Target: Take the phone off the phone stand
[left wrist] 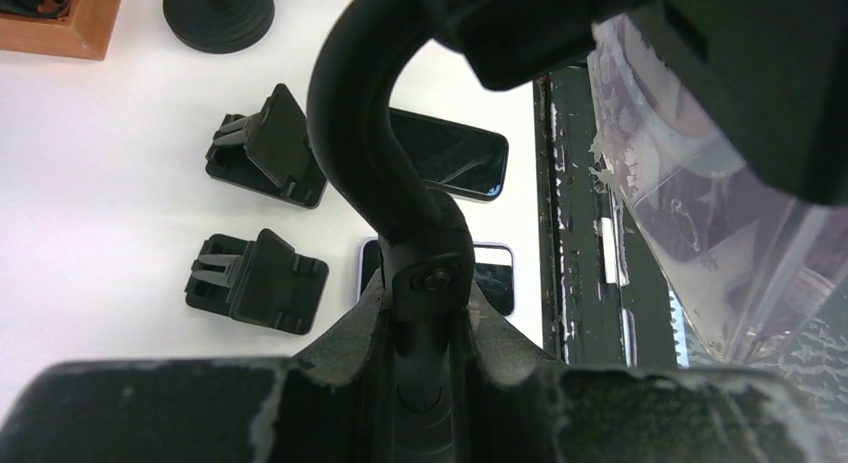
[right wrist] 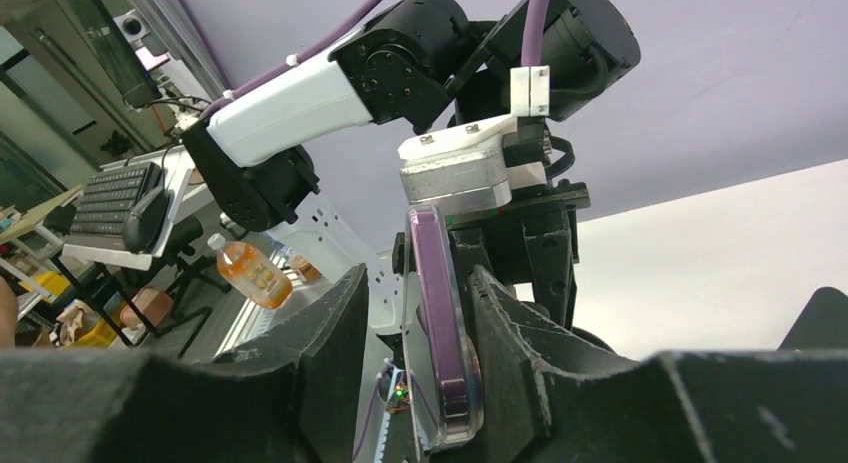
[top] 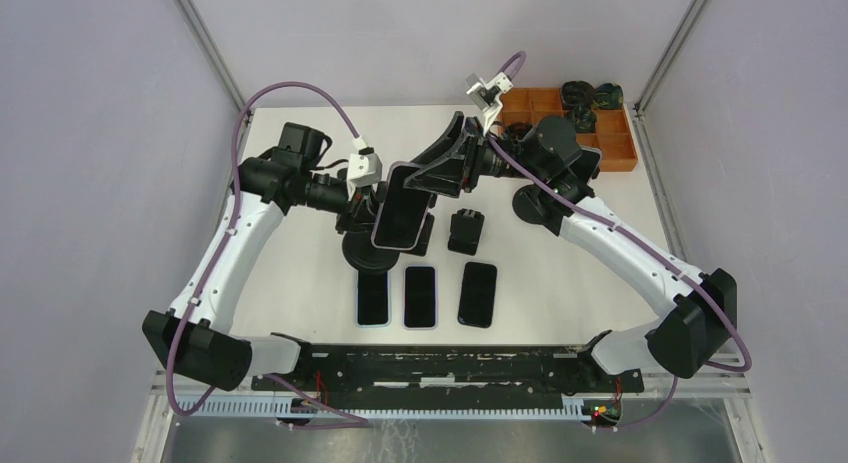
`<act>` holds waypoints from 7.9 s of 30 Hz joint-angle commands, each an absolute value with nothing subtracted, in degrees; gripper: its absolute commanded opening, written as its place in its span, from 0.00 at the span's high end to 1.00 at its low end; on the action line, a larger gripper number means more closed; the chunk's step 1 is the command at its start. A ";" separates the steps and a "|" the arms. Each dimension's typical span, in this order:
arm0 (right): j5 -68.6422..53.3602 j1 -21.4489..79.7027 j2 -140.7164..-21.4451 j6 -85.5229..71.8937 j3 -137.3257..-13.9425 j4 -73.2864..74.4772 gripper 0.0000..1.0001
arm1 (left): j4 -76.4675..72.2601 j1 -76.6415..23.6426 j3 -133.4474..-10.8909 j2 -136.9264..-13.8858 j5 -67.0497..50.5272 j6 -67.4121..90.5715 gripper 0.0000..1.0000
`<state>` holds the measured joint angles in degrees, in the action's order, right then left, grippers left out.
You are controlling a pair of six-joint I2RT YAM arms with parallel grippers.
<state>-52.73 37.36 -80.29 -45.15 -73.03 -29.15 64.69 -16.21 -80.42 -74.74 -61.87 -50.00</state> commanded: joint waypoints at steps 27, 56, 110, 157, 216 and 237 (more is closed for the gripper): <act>-47.34 28.76 -81.14 -71.17 -75.24 -66.17 1.00 | 76.63 -16.08 -74.97 -69.04 -55.62 -72.07 0.98; -41.51 20.55 -70.66 -54.70 -79.66 -41.96 1.00 | 75.06 -16.07 -67.79 -65.26 -53.09 -72.20 0.98; -2.40 25.50 -59.27 -20.26 -35.09 22.83 0.37 | 64.29 -15.47 -80.43 -67.93 -59.08 -53.35 0.98; -31.97 40.00 -60.74 -24.54 -62.12 8.45 0.02 | 63.12 -15.47 -80.43 -68.98 -62.49 -54.50 0.98; -39.44 43.05 -77.84 -26.02 -83.17 -0.98 1.00 | 63.56 -15.38 -80.52 -66.84 -56.17 -51.74 0.00; -19.94 34.71 -97.16 -12.06 -104.31 11.00 1.00 | 52.96 -12.74 -85.20 -65.70 -37.32 -27.63 0.00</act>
